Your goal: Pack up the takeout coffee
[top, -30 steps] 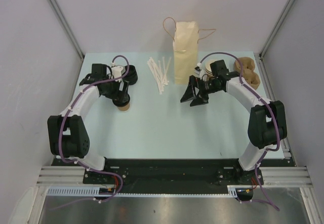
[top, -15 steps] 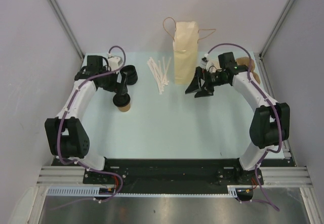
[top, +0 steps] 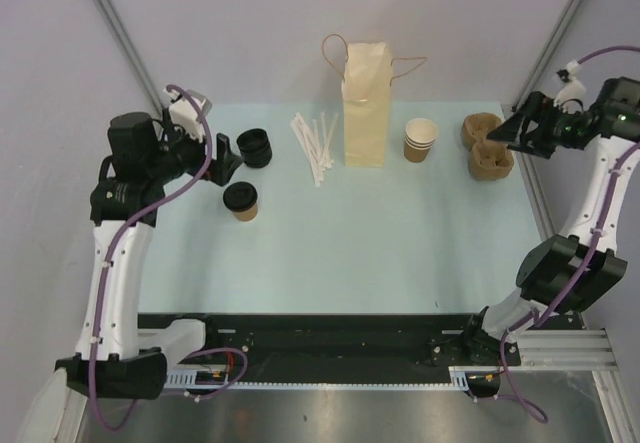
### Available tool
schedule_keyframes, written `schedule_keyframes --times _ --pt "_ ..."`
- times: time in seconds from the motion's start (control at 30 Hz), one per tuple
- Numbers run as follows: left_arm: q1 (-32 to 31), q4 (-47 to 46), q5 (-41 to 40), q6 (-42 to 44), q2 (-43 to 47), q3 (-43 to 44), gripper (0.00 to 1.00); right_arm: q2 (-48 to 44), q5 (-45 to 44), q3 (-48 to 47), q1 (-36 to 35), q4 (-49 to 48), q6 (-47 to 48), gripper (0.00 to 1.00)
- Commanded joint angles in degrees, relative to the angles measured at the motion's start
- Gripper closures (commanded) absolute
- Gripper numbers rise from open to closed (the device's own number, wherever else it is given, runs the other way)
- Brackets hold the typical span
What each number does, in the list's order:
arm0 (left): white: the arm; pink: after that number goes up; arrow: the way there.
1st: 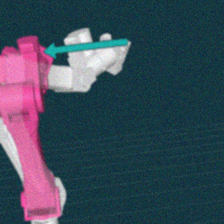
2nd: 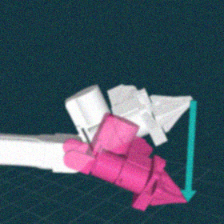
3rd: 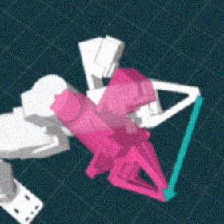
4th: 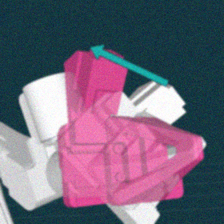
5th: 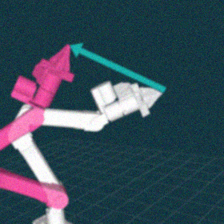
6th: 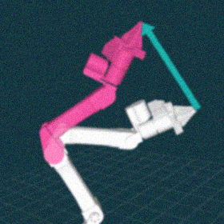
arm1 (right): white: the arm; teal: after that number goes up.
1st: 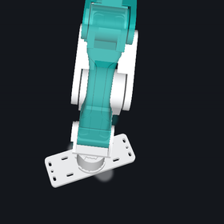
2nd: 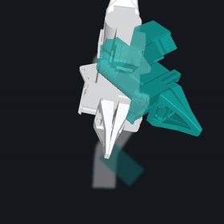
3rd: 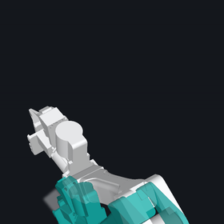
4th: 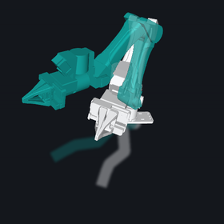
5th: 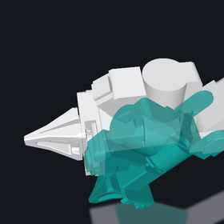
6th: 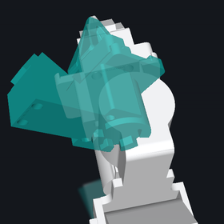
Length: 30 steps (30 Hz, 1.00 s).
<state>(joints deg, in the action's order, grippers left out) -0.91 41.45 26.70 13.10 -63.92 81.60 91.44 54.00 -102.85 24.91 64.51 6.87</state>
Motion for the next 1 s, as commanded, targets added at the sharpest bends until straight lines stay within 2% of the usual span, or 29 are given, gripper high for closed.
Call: schedule_keyframes --times 0.0,0.07,0.23,0.47,0.63,0.97 --pt "-2.86 -1.62 4.33 -2.99 3.09 -7.24 0.00 4.87 -10.90 -10.43 1.11 10.55 10.08 0.18" --pt "-4.27 -2.86 3.98 -3.96 4.06 -10.13 0.01 6.55 -20.48 -13.41 -1.08 9.85 10.70 0.27" --pt "-6.12 -7.08 3.80 -6.16 5.82 -13.40 0.00 11.39 -39.27 -13.96 -8.72 5.55 10.53 0.34" --pt "-6.12 -9.63 5.38 -7.30 5.65 -15.07 0.00 18.77 -52.66 -12.64 -17.07 -2.27 8.07 0.41" --pt "-6.12 -12.44 5.03 -8.62 6.18 -16.91 0.01 22.73 -57.59 -13.60 -19.55 -5.79 8.42 0.45" --pt "-6.12 -12.98 4.68 -8.88 4.95 -16.21 0.00 31.07 -54.61 -19.05 -17.26 -7.12 4.82 0.49"
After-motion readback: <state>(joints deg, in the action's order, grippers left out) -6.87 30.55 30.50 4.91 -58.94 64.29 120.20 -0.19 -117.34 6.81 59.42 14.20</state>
